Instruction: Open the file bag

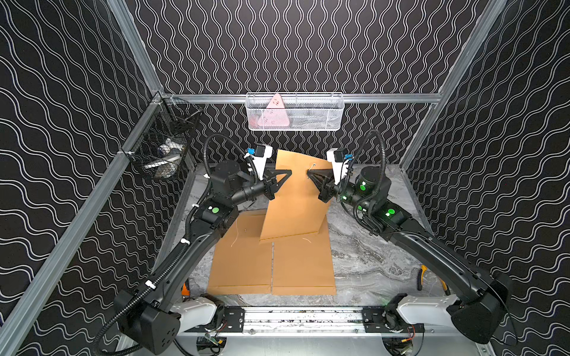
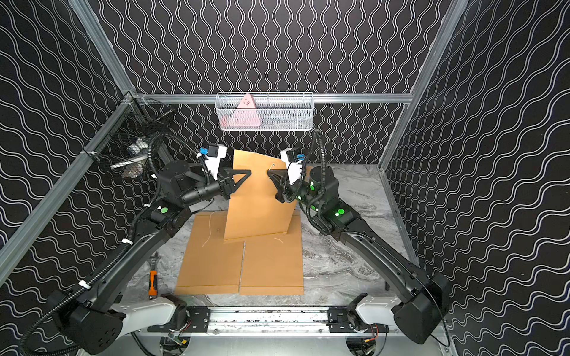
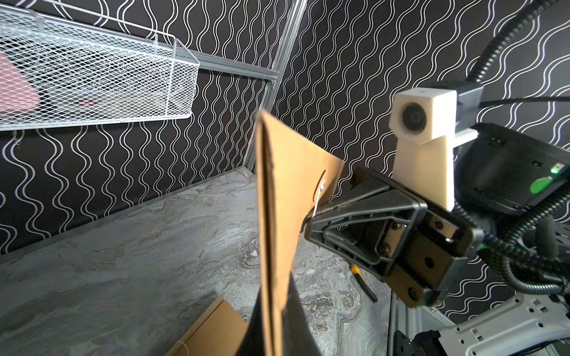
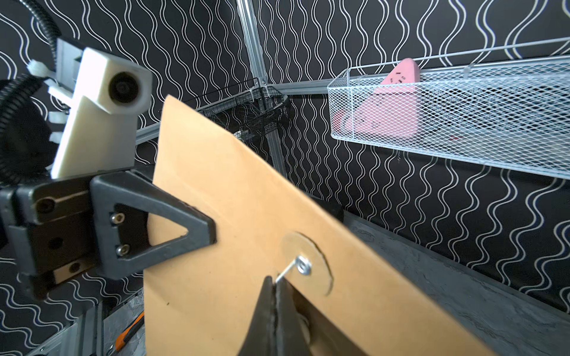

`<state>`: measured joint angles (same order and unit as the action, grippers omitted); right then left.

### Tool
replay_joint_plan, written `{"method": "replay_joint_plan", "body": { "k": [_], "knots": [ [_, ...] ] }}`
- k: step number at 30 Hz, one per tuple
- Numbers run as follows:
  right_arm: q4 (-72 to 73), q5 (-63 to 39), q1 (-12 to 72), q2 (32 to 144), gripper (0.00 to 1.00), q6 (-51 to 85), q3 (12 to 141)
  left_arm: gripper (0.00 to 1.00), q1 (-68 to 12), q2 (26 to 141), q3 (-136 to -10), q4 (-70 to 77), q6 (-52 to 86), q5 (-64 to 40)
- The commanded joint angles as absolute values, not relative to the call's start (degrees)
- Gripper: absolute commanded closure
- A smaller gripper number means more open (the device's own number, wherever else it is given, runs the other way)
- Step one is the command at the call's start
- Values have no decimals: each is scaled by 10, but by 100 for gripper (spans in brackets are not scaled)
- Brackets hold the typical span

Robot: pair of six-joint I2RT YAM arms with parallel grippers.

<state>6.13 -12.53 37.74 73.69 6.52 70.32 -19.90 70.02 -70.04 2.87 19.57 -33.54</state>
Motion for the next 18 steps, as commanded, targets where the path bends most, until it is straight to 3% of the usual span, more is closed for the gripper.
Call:
{"method": "replay_joint_plan", "body": {
  "k": [1, 18],
  "knots": [
    [55, -109, 379, 727, 100, 56, 701, 100, -197, 695, -704, 39, 192, -340],
    [33, -96, 379, 723, 100, 50, 707, 100, -195, 687, -698, 40, 196, -342]
  ]
}}
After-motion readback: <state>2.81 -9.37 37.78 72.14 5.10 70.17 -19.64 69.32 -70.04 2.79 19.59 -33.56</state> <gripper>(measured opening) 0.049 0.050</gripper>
